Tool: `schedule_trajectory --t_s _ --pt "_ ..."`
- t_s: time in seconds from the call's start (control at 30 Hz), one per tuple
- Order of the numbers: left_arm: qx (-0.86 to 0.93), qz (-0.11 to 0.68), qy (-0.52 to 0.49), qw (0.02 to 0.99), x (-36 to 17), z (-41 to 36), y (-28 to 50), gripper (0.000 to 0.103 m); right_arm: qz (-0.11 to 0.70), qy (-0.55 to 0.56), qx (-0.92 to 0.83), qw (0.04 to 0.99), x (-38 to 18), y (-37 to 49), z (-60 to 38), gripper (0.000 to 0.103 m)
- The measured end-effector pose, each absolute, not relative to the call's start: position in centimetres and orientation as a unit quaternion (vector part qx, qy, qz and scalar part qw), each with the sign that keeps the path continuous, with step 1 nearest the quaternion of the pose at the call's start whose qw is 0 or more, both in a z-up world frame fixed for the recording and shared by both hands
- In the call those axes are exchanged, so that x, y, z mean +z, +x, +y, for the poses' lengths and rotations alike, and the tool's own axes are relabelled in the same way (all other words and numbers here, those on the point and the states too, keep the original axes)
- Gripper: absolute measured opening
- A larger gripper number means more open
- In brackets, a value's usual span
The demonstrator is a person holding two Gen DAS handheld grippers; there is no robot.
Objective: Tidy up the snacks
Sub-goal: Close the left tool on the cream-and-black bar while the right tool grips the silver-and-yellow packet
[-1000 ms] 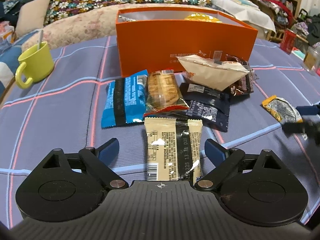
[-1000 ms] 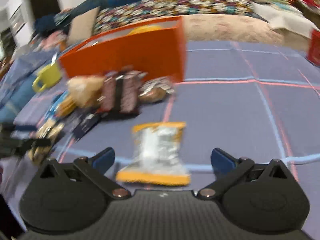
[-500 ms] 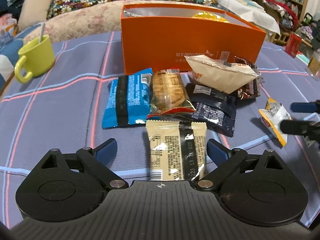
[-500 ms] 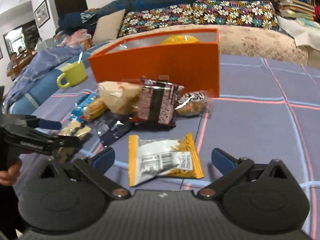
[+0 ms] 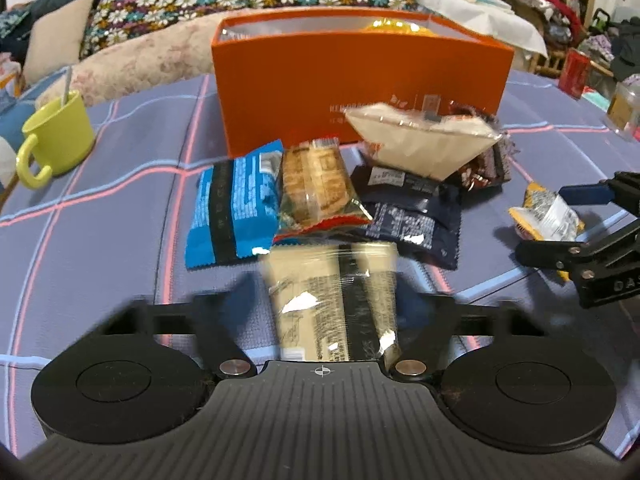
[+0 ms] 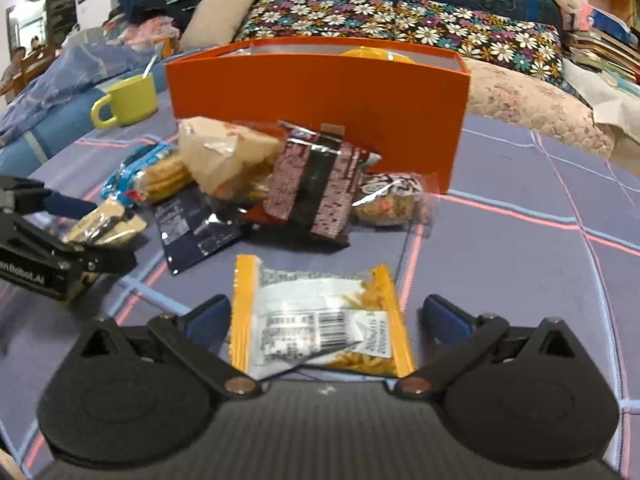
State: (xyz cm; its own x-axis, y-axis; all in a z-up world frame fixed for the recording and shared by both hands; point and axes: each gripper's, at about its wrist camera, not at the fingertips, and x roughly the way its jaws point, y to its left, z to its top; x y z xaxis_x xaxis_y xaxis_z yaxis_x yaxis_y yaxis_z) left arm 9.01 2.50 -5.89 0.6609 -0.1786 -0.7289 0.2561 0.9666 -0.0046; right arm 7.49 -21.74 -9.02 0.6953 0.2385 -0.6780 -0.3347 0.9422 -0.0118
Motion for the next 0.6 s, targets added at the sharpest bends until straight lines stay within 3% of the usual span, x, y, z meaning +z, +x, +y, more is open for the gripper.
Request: schedule_trajectory --t_s 0.03,0.07,0.13,0.23,0.27,0.3,0.33,0.6 --pt "-0.119 0.397 0.049 0.909 -5.8 2.6 8.9 0.017 0.351 -0.065 0.157 0.921 -8.6 7.1 -21.9 0.070" --pt "-0.117 0.398 0.047 0.909 -5.8 2.7 8.8 0.017 0.350 -0.065 0.155 0.921 -8.2 6.8 -22.2 0.062" --pt "-0.121 0.399 0.051 0.907 -5.7 2.9 8.3 0.017 0.352 -0.045 0.161 0.921 -7.9 6.2 -22.9 0.059" --pt "-0.135 0.401 0.058 0.904 -5.7 3.1 7.5 0.026 0.351 -0.049 0.165 0.920 -7.8 4.4 -23.5 0.061" --pt "-0.135 0.404 0.059 0.903 -5.8 3.2 7.3 0.045 0.354 -0.045 0.169 0.919 -8.0 4.1 -23.7 0.072" --pt "-0.132 0.407 0.059 0.902 -5.8 3.3 7.1 0.064 0.358 -0.033 0.171 0.917 -8.1 4.0 -24.1 0.076" --pt "-0.127 0.405 0.062 0.904 -5.8 3.3 6.9 0.068 0.356 -0.027 0.168 0.919 -8.1 3.8 -24.5 0.080" --pt "-0.124 0.408 0.055 0.903 -6.4 3.6 6.0 0.067 0.357 -0.068 0.155 0.919 -8.5 2.9 -24.0 0.082"
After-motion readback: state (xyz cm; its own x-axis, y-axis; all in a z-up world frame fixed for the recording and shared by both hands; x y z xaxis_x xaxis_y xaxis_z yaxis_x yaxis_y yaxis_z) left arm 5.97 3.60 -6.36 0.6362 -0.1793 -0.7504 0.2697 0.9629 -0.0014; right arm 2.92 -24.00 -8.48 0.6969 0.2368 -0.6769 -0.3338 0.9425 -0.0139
